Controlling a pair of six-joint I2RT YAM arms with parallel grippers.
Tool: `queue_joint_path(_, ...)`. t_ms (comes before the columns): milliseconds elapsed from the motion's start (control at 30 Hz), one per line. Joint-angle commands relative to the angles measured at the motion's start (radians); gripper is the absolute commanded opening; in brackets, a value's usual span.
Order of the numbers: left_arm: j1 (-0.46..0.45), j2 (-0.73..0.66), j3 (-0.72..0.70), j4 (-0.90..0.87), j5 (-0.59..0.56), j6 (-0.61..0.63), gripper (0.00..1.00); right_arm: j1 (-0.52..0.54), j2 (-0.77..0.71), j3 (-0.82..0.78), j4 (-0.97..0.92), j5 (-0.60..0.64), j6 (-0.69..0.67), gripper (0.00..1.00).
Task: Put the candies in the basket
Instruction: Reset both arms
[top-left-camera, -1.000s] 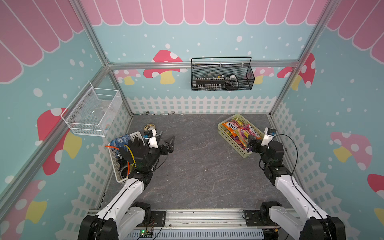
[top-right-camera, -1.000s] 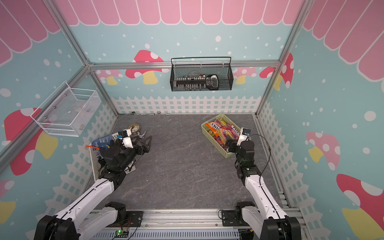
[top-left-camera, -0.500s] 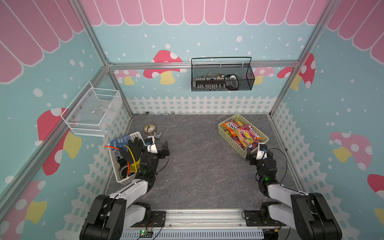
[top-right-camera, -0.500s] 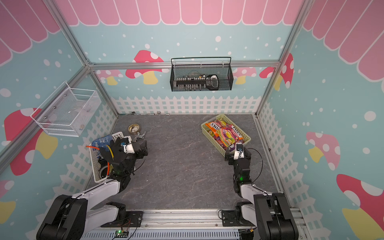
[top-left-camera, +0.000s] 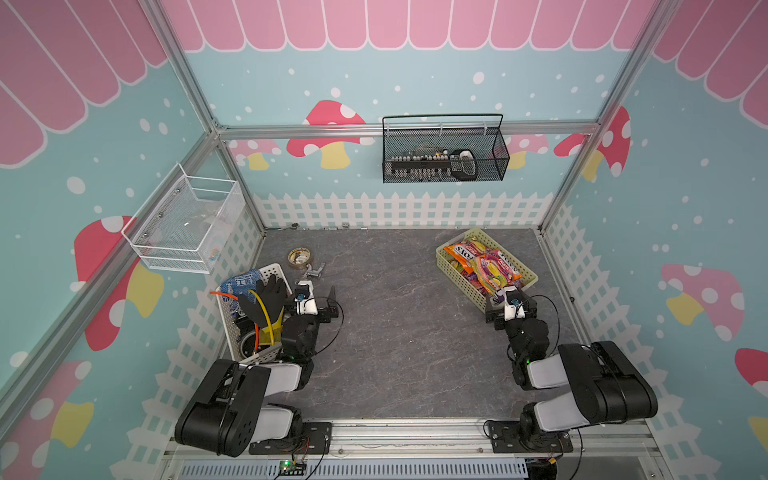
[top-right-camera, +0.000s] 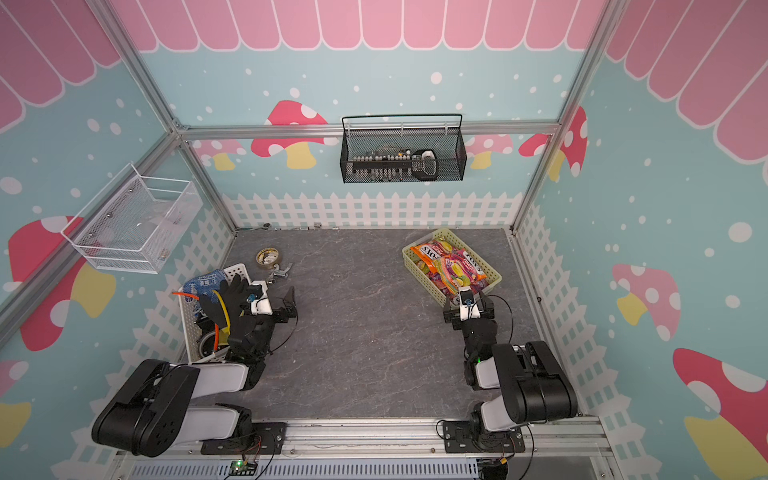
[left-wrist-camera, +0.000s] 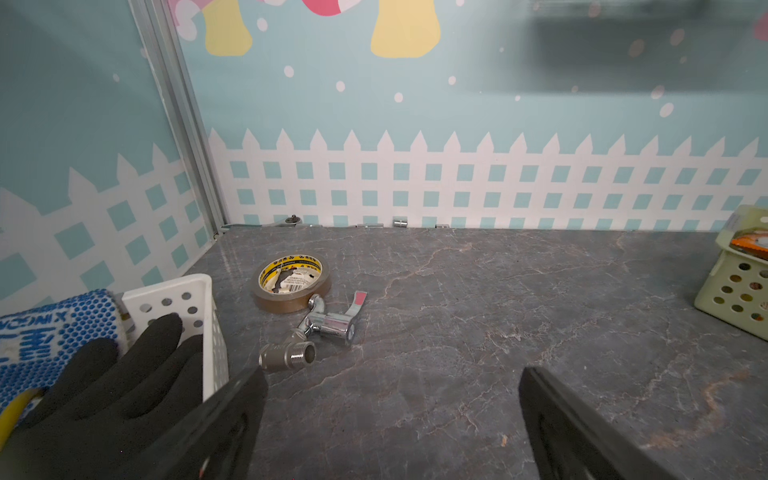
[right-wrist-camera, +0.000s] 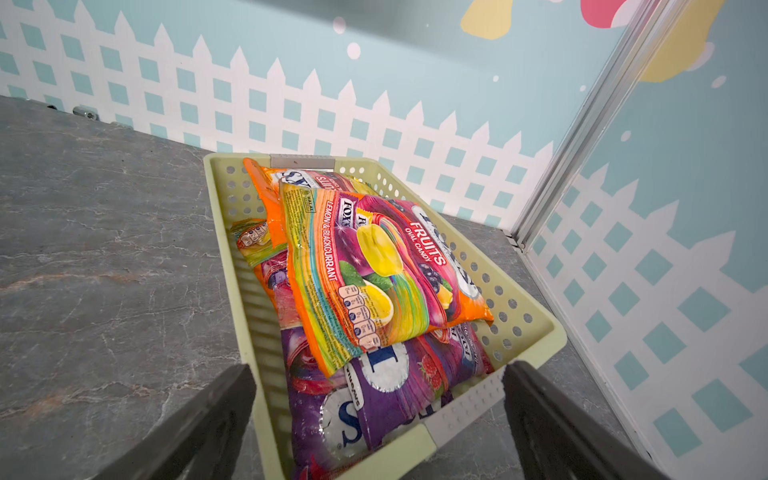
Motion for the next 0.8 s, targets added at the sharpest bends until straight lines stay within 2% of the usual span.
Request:
queue_joint_path(0, 0.002, 0.064, -0.011, 0.177, 0.02, 0.04, 0.99, -0.008, 0.016, -0.014, 0.131, -0.011, -0.01, 0.98)
queue_joint_path(200, 0.04, 0.069, -0.018, 0.174, 0.062, -0.001, 0.99, -0.013, 0.021, 0.006, 0.099, 0.048, 0.019, 0.99)
queue_joint_path(300, 0.06, 0.145, -0.02, 0.251, 0.084, -0.004, 0.99, -0.015, 0.018, 0.02, 0.069, 0.077, 0.036, 0.99)
queue_joint_path(367, 0.061, 0.121, 0.001, 0.172, 0.085, -0.016, 0.99, -0.017, 0.022, 0.038, 0.043, 0.1, 0.046, 0.99)
queue_joint_path(467, 0.083, 0.14, 0.032, 0.143, 0.097, -0.036, 0.99, -0.016, 0.022, 0.073, -0.025, 0.18, 0.081, 0.99)
queue_joint_path(600, 0.127, 0.133, 0.064, 0.067, 0.152, -0.072, 0.99, -0.017, 0.022, 0.069, -0.02, 0.189, 0.082, 0.99)
queue_joint_path(767, 0.129, 0.133, 0.061, 0.079, 0.155, -0.072, 0.99, -0.017, 0.024, 0.07, -0.02, 0.19, 0.082, 0.99)
